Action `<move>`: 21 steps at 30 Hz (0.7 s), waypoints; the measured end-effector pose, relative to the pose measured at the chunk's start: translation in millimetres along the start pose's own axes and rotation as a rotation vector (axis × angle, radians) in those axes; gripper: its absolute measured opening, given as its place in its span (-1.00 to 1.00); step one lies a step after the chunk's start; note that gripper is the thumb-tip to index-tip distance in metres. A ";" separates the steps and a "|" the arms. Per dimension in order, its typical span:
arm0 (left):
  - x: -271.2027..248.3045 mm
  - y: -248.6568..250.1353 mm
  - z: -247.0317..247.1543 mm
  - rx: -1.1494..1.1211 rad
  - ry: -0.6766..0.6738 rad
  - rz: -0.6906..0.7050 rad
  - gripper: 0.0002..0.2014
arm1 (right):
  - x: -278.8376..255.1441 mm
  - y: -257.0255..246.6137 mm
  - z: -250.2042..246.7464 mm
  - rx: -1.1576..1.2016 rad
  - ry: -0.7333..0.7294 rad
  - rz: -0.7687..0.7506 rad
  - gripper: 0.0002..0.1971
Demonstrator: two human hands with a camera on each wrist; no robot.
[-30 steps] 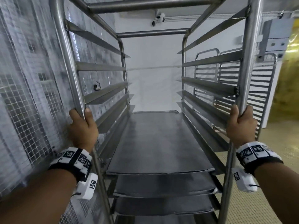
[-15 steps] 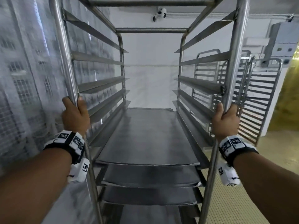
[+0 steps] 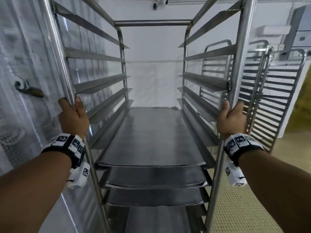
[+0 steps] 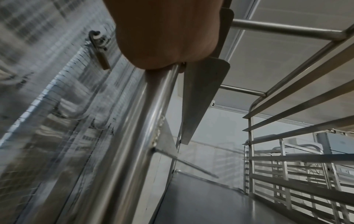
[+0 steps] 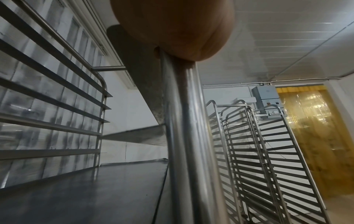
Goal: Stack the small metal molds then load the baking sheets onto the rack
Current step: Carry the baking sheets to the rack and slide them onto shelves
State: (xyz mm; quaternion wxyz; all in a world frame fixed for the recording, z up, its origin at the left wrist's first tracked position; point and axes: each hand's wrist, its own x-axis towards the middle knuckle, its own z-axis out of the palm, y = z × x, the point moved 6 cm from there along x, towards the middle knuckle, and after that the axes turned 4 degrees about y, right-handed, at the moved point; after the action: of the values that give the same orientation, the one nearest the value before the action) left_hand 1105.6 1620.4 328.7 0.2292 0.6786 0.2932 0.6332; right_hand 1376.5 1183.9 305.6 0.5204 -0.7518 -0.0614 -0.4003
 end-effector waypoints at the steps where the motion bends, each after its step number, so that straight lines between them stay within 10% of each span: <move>1: 4.1 -2.7 11.6 -0.005 0.002 0.004 -0.48 | 5.2 3.0 7.5 0.015 0.007 -0.001 -0.51; 21: 57.6 -31.4 242.4 -0.119 -0.094 -0.016 -0.54 | 132.8 89.8 166.4 -0.018 0.096 0.003 -0.49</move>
State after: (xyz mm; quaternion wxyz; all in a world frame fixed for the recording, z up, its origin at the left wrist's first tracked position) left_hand 1344.6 1697.3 326.4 0.2878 0.6902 0.2493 0.6153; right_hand 1600.9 1238.6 305.1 0.5167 -0.7363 -0.0319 -0.4357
